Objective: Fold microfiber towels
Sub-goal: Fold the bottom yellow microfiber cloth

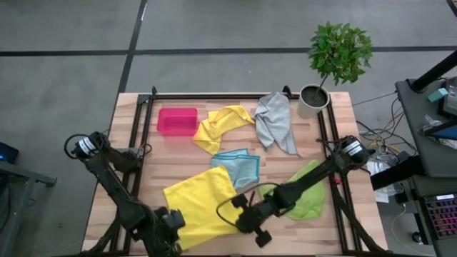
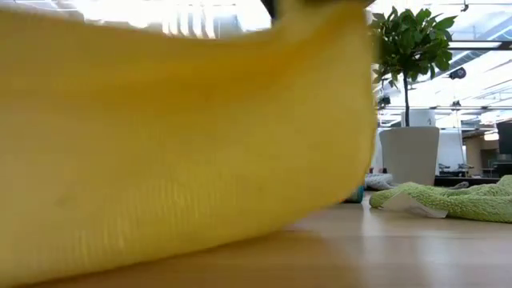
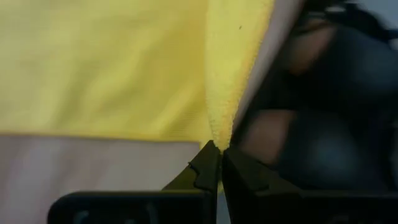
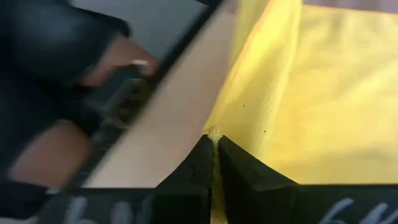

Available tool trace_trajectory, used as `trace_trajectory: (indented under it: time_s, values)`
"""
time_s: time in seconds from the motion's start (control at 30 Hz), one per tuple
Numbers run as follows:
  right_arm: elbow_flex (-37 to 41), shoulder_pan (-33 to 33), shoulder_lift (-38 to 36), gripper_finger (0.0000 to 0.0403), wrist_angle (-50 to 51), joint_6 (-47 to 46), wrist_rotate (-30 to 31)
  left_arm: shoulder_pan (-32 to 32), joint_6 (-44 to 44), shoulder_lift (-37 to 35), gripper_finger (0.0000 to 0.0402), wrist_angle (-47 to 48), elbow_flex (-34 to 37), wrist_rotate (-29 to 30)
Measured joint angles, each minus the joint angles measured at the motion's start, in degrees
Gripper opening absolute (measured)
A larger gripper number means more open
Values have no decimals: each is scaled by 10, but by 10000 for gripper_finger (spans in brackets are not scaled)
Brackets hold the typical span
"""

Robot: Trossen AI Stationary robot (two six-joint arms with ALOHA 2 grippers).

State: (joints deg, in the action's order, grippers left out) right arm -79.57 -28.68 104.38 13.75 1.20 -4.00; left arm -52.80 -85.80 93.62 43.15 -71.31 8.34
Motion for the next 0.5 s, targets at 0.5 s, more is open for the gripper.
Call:
trace_trajectory:
  time_s: [0.5]
  values:
    - [7,151,1,9,6,43,1,69,-21,0,0,255,8,-12]
